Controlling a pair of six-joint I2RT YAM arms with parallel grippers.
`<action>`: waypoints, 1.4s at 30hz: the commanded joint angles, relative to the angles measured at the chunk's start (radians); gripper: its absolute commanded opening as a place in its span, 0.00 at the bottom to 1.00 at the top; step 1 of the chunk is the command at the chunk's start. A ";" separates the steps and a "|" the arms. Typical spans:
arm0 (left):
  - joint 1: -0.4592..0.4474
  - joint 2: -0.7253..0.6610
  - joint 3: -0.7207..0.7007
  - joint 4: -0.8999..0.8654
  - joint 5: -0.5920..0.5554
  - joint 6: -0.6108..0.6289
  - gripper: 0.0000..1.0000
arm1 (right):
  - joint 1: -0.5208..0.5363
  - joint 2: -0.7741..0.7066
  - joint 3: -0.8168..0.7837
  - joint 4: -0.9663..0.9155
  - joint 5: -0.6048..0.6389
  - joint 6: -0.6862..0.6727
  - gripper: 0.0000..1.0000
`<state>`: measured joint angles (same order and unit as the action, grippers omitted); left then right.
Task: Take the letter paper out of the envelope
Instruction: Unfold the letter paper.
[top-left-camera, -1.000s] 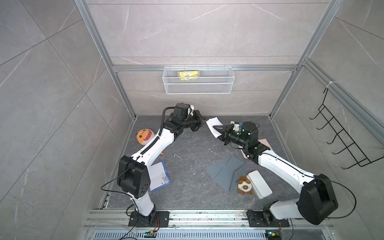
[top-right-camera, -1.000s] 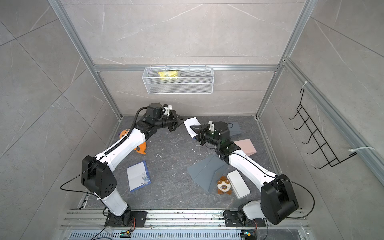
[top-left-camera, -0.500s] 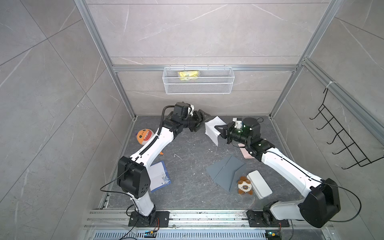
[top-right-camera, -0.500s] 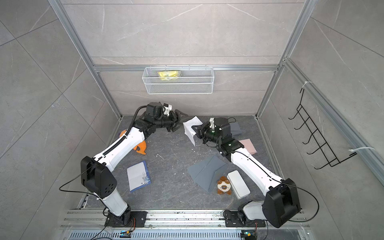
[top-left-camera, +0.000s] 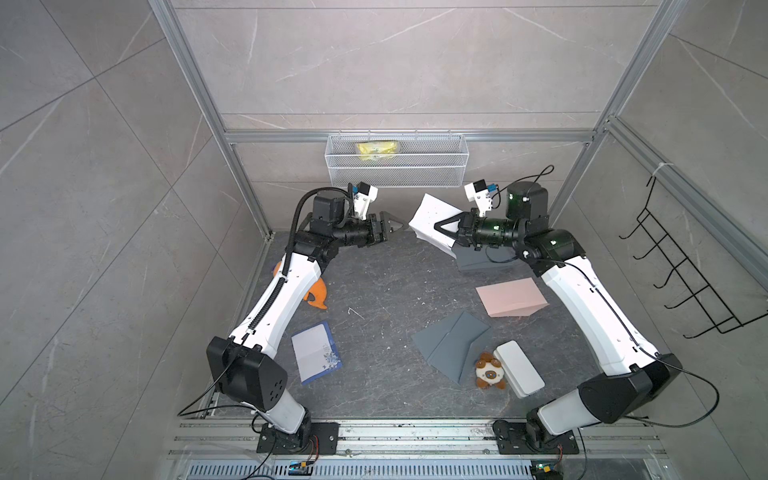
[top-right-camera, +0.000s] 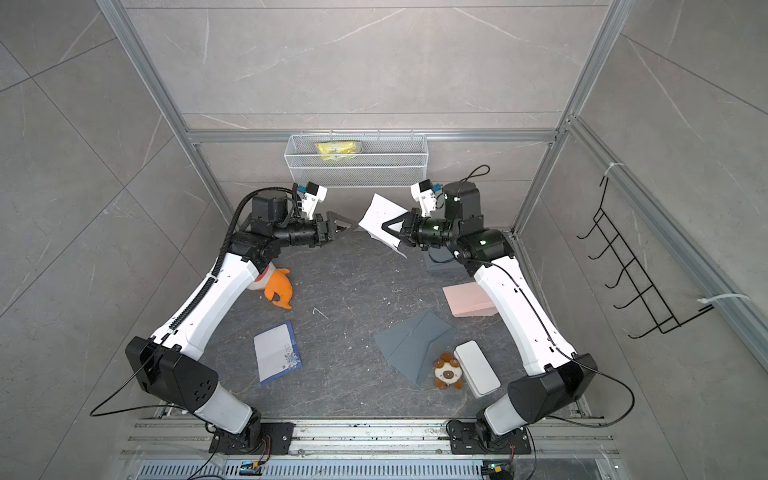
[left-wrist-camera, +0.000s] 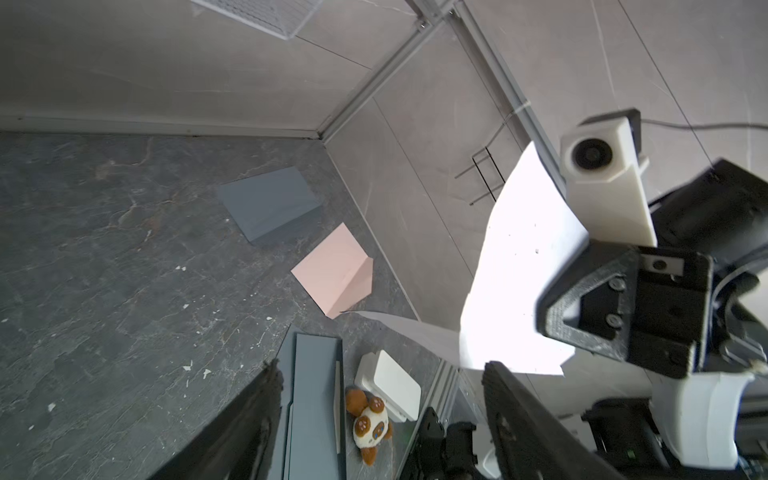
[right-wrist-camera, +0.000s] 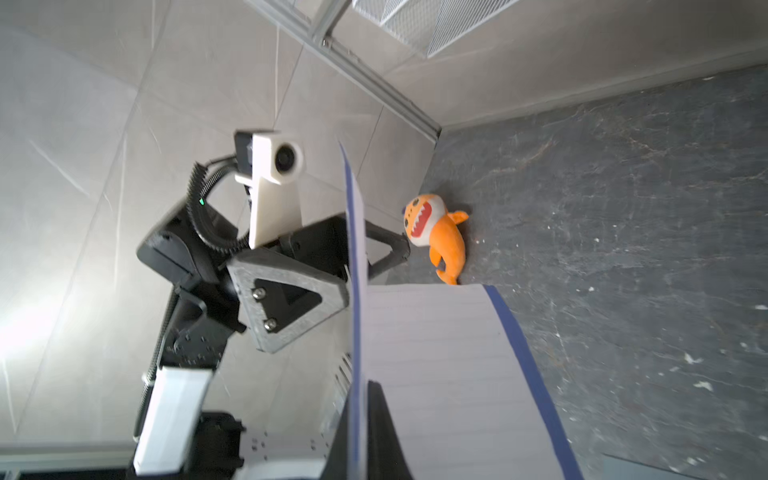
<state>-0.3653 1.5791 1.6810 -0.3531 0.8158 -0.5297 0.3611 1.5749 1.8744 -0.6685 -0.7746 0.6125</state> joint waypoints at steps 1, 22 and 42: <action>0.021 -0.067 -0.001 0.072 0.157 0.098 0.83 | -0.011 0.019 0.042 -0.245 -0.105 -0.274 0.00; -0.003 -0.102 -0.098 0.047 0.332 0.117 0.85 | 0.020 0.092 -0.002 -0.061 -0.406 -0.170 0.00; -0.031 -0.110 -0.099 -0.081 0.273 0.157 0.40 | 0.032 0.159 0.063 -0.018 -0.421 -0.151 0.00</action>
<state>-0.3988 1.5051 1.5738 -0.4244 1.0893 -0.3885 0.3878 1.7298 1.9099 -0.7116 -1.1790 0.4526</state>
